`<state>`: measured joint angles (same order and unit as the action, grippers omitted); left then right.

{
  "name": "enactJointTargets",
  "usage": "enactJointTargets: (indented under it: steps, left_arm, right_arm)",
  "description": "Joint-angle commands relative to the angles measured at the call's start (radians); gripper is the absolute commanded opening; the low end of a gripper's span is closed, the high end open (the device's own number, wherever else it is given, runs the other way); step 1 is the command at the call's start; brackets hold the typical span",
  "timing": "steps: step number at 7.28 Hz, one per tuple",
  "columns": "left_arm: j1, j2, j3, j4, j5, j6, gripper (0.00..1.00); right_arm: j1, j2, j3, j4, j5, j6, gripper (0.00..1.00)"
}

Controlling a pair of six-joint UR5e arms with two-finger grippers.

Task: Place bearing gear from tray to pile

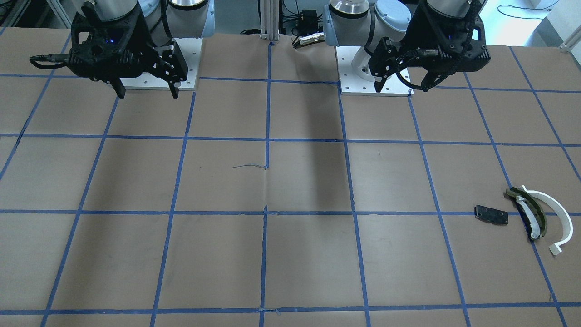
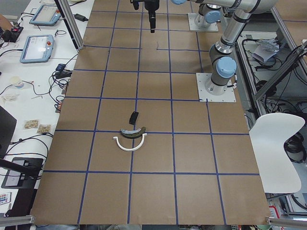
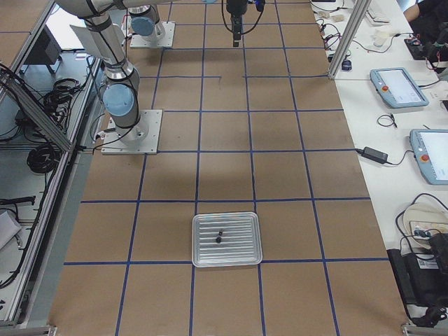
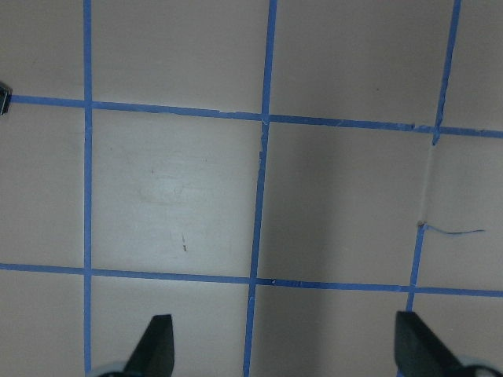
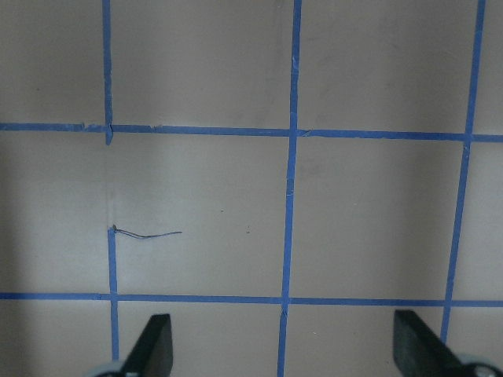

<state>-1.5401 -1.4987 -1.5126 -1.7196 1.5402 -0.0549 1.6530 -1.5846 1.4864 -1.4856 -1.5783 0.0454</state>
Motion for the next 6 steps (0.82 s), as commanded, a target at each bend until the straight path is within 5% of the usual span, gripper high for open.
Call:
enactJointTargets:
  steps: [1,6]
  left_arm:
    - [0.000,0.000,0.003,0.000,-0.002,0.000,1.00]
    - [0.002,0.002,0.003,0.000,-0.002,0.000,1.00]
  right_arm:
    - [-0.001,-0.002,0.000,-0.013,0.001,0.005,1.00]
    - [-0.057,0.008,-0.075,0.040,-0.040,-0.128,1.00]
